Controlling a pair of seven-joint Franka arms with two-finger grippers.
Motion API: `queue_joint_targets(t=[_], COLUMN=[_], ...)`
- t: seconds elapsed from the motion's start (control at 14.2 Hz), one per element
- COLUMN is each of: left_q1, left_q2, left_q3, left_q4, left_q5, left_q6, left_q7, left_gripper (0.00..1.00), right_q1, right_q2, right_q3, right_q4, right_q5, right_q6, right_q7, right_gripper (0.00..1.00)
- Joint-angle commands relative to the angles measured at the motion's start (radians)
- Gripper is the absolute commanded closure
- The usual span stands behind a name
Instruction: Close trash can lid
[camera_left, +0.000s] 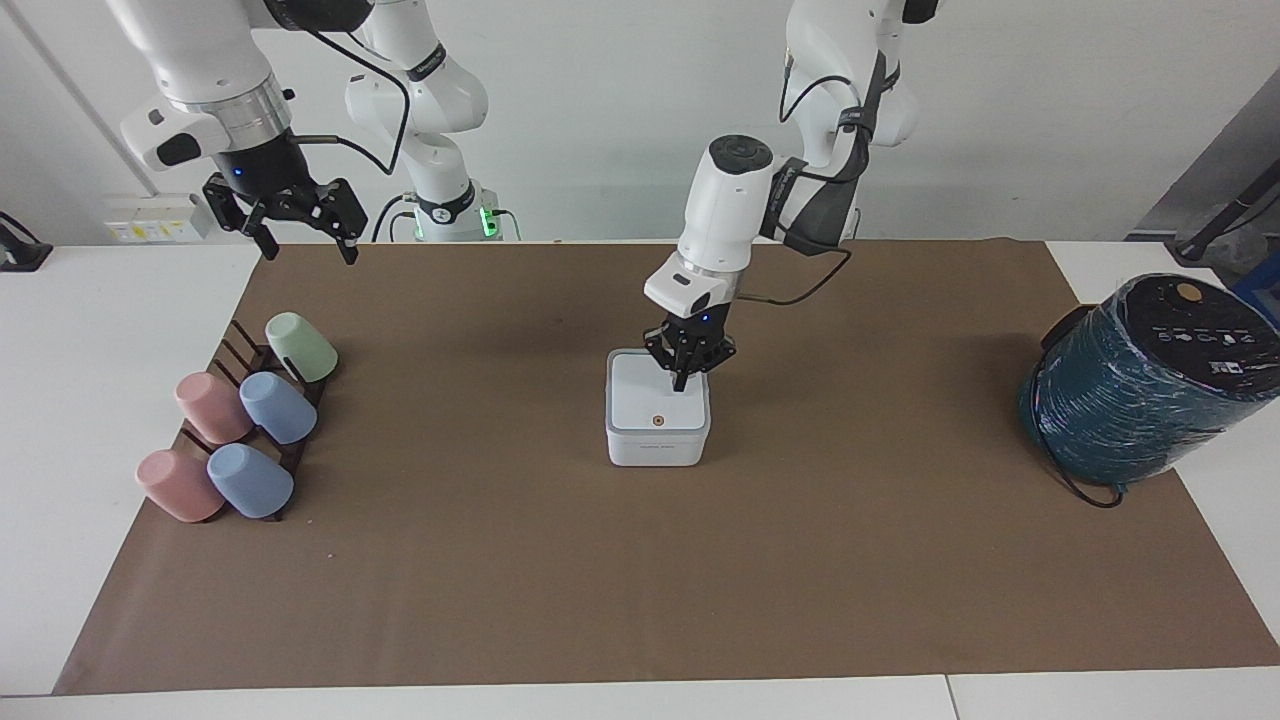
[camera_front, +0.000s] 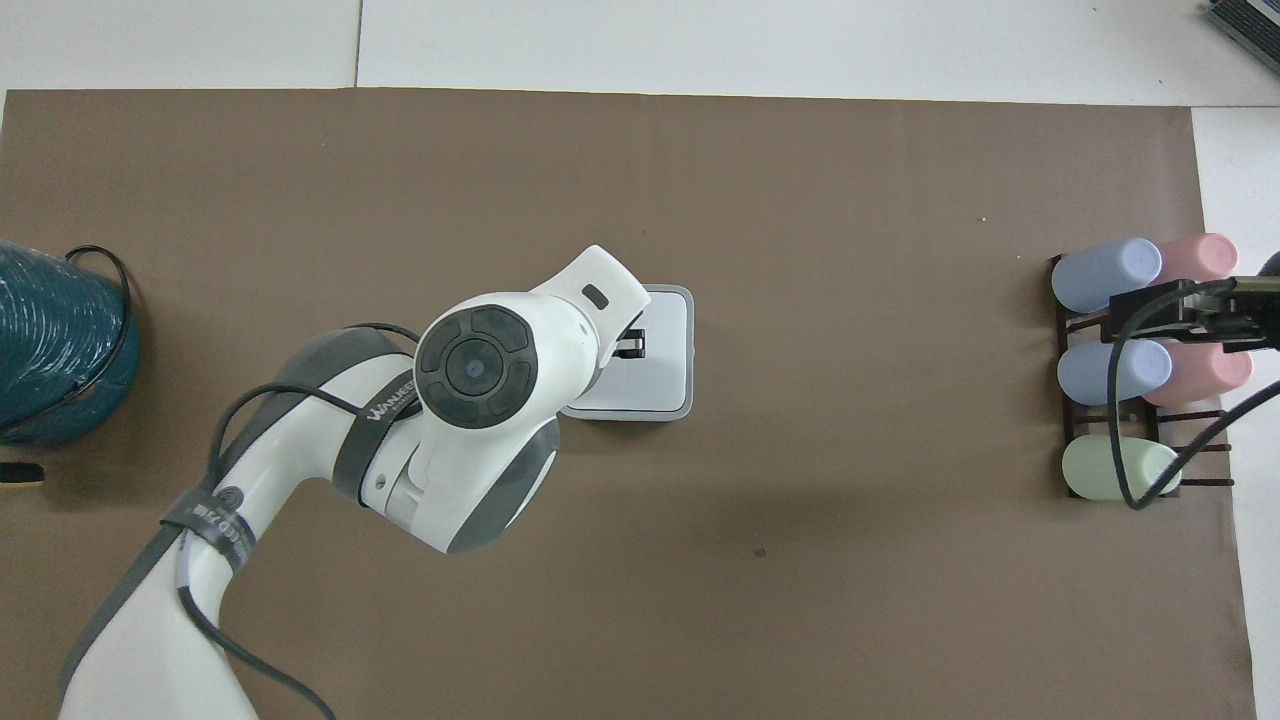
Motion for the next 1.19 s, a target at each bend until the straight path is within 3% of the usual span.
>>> queue_joint_targets(t=[0.0,0.07,0.35,0.63,0.91,1.12], left_q1=[0.058,0.093,0.242,0.406,0.528,0.569], left_q2=[-0.074,-0.09,-0.145,-0.215,-0.21,-0.179], left_q3=[0.006,0.006,0.006,0.006,0.008,0.015], left_q4=[-0.031,-0.034,-0.042,-0.026,0.125,0.268], left_q5=[0.002,0.002,0.002,0.002,0.001,0.001], left_q6=[-0.129,-0.146,-0.238,-0.287,-0.437,-0.546], left_q7=[0.031,0.075,0.314,0.393,0.588,0.611], left_gripper=[0.45,0.01,0.0,0.0,0.0,0.0], right_q1=[-0.012,-0.012,-0.014,-0.012,-0.012,-0.012], right_q2=[-0.014,-0.014,-0.014,-0.013,-0.014,-0.014], right_q3=[0.007,0.007,0.007,0.007,0.007,0.007], right_q4=[-0.01,-0.01,-0.01,-0.01,-0.01,-0.01], right_q5=[0.007,0.007,0.007,0.007,0.007,0.007], right_q6=[-0.01,-0.01,-0.01,-0.01,-0.01,-0.01], right_q7=[-0.02,-0.02,-0.02,-0.022,-0.02,-0.022], right_gripper=[0.0,0.0,0.0,0.0,0.0,0.0])
